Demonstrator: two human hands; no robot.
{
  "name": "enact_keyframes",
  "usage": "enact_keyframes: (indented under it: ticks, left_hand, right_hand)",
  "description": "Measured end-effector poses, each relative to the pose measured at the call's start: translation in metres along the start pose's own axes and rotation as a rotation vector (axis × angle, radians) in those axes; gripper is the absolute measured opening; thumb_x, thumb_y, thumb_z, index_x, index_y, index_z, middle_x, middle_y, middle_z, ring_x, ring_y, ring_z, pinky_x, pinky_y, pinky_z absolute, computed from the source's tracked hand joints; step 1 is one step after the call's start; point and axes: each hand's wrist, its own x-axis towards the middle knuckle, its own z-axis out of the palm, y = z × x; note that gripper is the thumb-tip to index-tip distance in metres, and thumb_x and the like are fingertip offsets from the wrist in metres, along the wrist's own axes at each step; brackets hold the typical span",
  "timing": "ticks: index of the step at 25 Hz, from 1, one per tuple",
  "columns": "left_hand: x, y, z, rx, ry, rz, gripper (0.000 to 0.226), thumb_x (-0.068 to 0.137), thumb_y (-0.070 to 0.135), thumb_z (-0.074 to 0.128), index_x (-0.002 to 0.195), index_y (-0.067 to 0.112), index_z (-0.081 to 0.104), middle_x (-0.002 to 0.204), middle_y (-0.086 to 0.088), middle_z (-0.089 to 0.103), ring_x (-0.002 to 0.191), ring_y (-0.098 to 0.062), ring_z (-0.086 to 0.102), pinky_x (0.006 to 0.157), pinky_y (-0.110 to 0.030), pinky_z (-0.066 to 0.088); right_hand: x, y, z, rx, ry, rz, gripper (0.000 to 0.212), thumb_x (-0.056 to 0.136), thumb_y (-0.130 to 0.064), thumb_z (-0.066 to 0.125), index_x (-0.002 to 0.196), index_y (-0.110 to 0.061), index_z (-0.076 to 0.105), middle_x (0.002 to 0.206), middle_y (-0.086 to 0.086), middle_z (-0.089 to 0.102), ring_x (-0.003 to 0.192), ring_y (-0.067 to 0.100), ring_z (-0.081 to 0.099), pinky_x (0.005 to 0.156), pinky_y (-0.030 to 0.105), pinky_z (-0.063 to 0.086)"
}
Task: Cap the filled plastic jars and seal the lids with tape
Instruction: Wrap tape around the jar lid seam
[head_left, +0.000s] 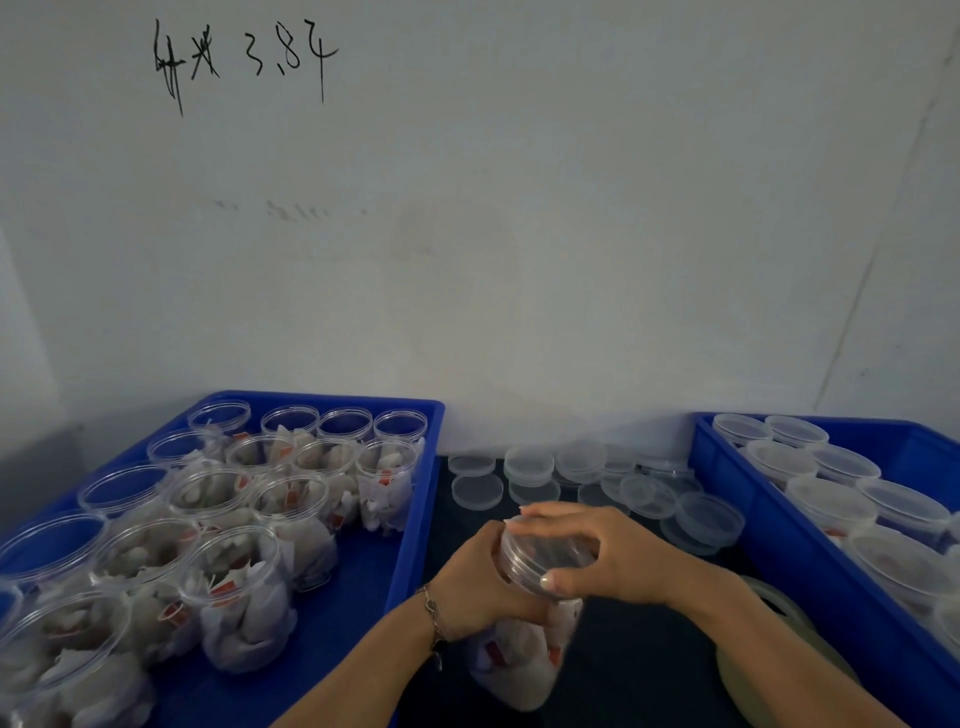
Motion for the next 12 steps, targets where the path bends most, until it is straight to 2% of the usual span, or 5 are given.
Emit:
enact_keyframes:
  ticks: [2, 5, 8, 12]
  left_hand:
    - [-0.003, 0.007, -0.004, -0.106, -0.077, -0.008, 0.073, 0.063, 0.016, 0.083, 0.127, 0.021, 0.048, 0.122, -0.001, 0.061, 0.111, -0.013, 0.060, 0.098, -0.036, 0.049]
    - [-0.009, 0.014, -0.009, -0.230, -0.173, -0.044, 0.070, 0.060, 0.026, 0.078, 0.125, 0.020, 0.053, 0.121, -0.003, 0.063, 0.113, -0.016, 0.060, 0.098, -0.032, 0.047]
    - [-0.011, 0.015, -0.009, -0.283, -0.165, -0.050, 0.068, 0.058, 0.032, 0.076, 0.121, 0.016, 0.057, 0.118, -0.005, 0.065, 0.112, -0.020, 0.060, 0.101, -0.036, 0.045]
    - [-0.013, 0.015, -0.008, -0.318, -0.124, -0.044, 0.061, 0.059, 0.032, 0.077, 0.116, 0.019, 0.061, 0.113, -0.001, 0.068, 0.108, -0.017, 0.062, 0.092, -0.029, 0.049]
  right_hand:
    - [-0.003, -0.004, -0.005, 0.079, -0.023, -0.027, 0.052, 0.068, -0.050, 0.063, 0.116, -0.067, 0.050, 0.145, -0.024, 0.035, 0.132, -0.008, 0.032, 0.109, 0.025, 0.035]
    - [-0.007, -0.007, -0.012, 0.195, -0.038, -0.063, 0.051, 0.069, -0.043, 0.066, 0.118, -0.057, 0.057, 0.143, -0.021, 0.040, 0.132, -0.006, 0.035, 0.107, 0.026, 0.038]
    - [-0.007, -0.008, -0.011, 0.232, -0.029, -0.095, 0.051, 0.070, -0.043, 0.067, 0.119, -0.053, 0.058, 0.141, -0.022, 0.043, 0.131, -0.006, 0.037, 0.105, 0.024, 0.040]
    - [-0.006, -0.011, -0.006, 0.156, -0.009, -0.073, 0.048, 0.072, -0.053, 0.063, 0.118, -0.062, 0.052, 0.137, -0.029, 0.044, 0.128, -0.010, 0.038, 0.101, 0.016, 0.039]
